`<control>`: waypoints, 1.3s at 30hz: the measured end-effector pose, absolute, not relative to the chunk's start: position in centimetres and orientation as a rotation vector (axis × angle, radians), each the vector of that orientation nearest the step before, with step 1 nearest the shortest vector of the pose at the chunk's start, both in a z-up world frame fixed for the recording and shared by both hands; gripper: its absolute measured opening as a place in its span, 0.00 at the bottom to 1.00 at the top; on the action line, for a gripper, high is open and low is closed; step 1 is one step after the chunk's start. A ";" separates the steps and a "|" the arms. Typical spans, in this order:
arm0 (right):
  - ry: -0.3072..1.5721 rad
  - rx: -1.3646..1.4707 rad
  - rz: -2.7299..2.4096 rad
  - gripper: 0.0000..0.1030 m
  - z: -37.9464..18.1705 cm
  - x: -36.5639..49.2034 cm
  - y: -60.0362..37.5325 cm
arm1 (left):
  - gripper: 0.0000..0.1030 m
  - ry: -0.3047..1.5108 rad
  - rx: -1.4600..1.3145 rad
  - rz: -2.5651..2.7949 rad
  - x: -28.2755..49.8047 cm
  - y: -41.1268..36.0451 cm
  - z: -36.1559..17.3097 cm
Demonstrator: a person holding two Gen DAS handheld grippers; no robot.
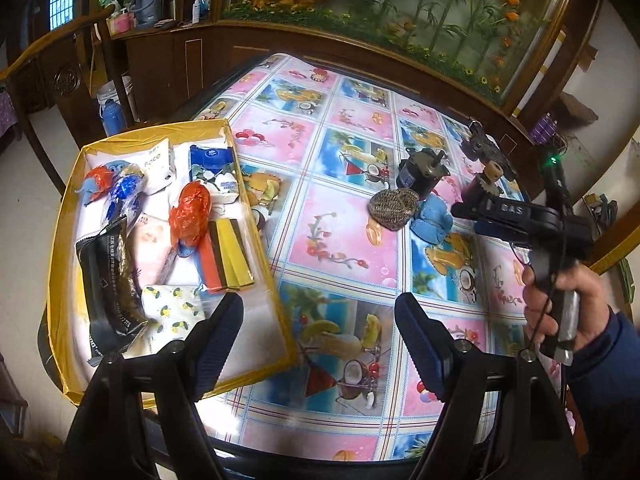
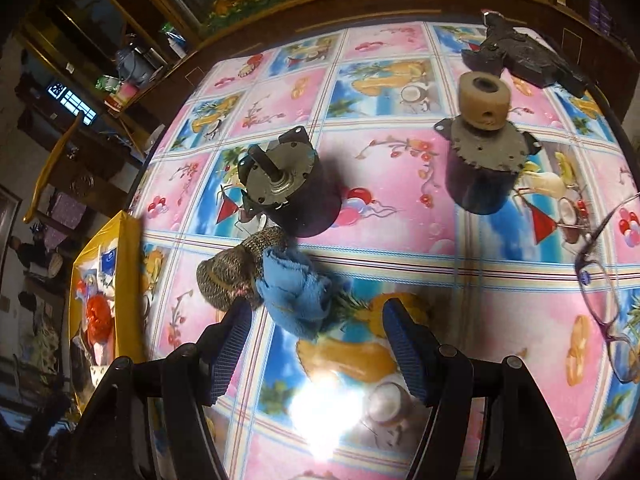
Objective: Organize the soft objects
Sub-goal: 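Move both grippers back toward the knitted ball and blue cloth, then grasp the blue cloth with the right gripper while the left grasps the knitted brown ball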
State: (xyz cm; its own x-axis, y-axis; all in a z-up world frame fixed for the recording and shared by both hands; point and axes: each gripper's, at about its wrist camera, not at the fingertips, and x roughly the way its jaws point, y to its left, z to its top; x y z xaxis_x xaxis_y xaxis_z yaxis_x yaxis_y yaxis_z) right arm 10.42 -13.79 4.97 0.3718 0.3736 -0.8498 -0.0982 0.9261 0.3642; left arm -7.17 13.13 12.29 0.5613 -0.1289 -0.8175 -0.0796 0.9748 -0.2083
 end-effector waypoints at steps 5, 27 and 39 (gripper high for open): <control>1.193 0.269 0.297 0.70 3.4 11.5 -12.1 | 0.75 0.981 -0.229 -0.023 -7.8 14.0 12.1; 1.231 0.363 0.289 0.40 2.5 2.0 -17.3 | 0.75 0.985 -0.174 -0.185 -4.2 9.3 12.1; 1.148 0.277 0.296 0.40 6.8 -5.9 -19.8 | 0.75 1.052 -0.034 -0.284 4.2 3.8 9.7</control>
